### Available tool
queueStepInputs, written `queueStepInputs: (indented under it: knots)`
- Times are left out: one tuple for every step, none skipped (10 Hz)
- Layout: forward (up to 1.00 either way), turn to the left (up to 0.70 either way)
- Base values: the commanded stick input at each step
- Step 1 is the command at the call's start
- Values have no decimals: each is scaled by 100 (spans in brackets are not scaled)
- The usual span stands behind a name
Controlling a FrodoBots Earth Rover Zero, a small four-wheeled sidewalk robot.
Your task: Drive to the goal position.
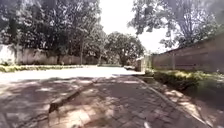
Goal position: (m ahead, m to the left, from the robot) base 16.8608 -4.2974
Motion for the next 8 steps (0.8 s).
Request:
queueStepInputs:
  knots:
    - [70, 0]
    - [70, 0]
    - [70, 0]
    - [70, 0]
    - [70, 0]
    - [70, 0]
    - [70, 0]
    - [70, 0]
